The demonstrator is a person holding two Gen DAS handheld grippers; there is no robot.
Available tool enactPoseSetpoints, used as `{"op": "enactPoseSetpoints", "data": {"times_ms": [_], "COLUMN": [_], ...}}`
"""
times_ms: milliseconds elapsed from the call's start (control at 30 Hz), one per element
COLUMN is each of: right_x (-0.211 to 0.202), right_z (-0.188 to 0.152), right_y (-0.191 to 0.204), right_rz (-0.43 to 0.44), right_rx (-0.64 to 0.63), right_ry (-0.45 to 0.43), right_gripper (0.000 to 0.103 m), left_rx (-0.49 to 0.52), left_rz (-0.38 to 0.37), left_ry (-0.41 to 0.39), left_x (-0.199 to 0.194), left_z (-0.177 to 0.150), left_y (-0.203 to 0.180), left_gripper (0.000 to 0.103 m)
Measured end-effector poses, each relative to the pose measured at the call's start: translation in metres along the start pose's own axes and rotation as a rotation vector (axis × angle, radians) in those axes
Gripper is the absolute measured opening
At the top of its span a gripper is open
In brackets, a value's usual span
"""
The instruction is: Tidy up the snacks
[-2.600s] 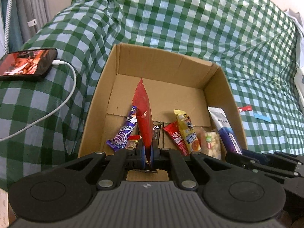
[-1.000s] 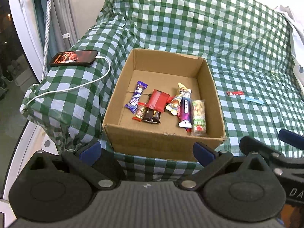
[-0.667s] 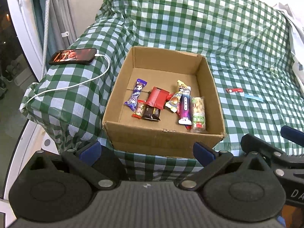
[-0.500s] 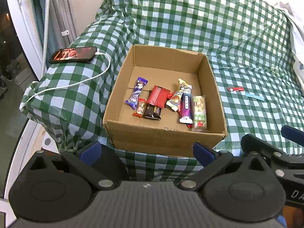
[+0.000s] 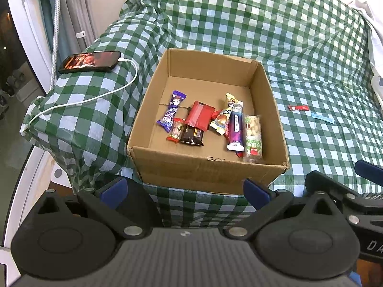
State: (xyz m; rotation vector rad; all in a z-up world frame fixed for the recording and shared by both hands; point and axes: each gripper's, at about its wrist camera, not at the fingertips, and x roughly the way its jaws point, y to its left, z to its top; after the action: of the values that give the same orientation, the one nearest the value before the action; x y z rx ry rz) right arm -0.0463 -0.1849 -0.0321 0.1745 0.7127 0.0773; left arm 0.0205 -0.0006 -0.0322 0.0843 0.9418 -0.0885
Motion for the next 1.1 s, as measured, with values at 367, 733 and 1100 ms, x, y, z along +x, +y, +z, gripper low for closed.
{"op": "enactPoseSetpoints", "data": {"times_ms": [367, 733, 1100], "right_x": [0.005, 0.009, 0.018], "right_z": [-0.001, -0.003, -0.004], "right_y": [-0.002, -0.006, -0.019], "right_rz": [0.002, 0.006, 0.011], "right_rx": [0.005, 0.014, 0.059], "right_ry": [0.009, 0.011, 0.009], "right_gripper": [0.102, 0.102, 0.102], "left_rx": [0.012, 0.041, 0.075], "left_rz": [0.007, 0.019, 0.038], "left_ry": [0.008, 0.007, 0.015], "left_x": [0.005, 0.006, 0.011], "left_z": [0.002, 0.007, 0.017], "left_y": [-0.002, -0.01, -0.023], "left_gripper": [0.103, 0.103, 0.103]}}
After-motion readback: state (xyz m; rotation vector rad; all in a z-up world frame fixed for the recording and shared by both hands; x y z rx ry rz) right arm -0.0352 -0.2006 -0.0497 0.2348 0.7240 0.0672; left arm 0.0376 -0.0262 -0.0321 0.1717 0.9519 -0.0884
